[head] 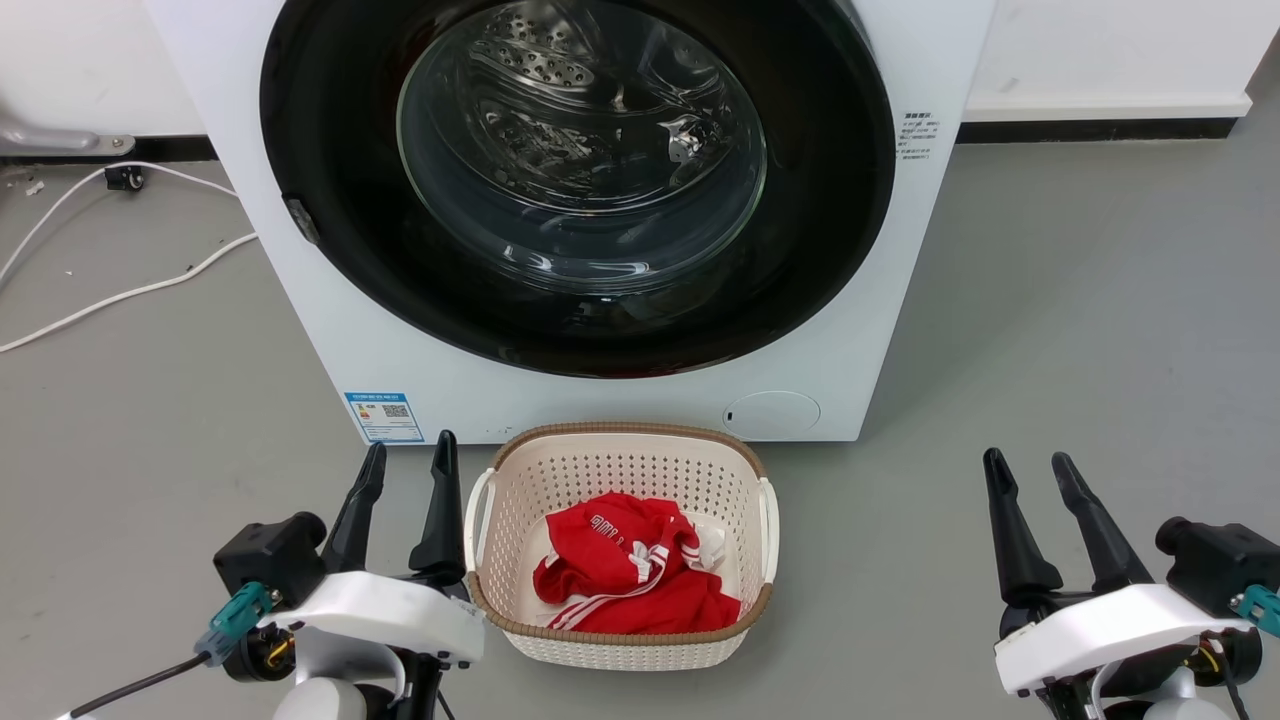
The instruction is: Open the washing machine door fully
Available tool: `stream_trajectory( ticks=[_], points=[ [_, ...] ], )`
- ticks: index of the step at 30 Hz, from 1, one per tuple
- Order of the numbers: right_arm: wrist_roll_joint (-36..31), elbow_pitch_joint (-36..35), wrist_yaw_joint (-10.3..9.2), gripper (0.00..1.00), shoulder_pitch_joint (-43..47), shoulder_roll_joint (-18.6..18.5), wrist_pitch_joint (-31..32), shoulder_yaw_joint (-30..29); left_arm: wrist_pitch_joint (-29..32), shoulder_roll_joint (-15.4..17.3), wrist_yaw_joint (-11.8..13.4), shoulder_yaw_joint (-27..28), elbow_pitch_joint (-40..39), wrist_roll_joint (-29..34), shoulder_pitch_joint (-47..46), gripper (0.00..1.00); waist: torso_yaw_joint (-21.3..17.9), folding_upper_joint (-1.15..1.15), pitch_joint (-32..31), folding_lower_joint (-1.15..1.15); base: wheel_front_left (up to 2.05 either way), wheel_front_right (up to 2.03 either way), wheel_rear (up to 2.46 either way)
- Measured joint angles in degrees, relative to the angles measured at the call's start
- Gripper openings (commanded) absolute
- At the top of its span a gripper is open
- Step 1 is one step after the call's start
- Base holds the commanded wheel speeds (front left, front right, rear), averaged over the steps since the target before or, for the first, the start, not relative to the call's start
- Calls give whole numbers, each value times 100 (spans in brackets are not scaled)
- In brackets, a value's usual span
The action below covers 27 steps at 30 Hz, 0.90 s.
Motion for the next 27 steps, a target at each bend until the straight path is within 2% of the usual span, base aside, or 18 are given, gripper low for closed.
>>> stream_trajectory(
  ticks=[27],
  points=[
    [-1109,-123,1,100,115,12,3,26,-327,56,186,-153,52,1313,-32,100,24,0,-24,0,0,0,0]
  ],
)
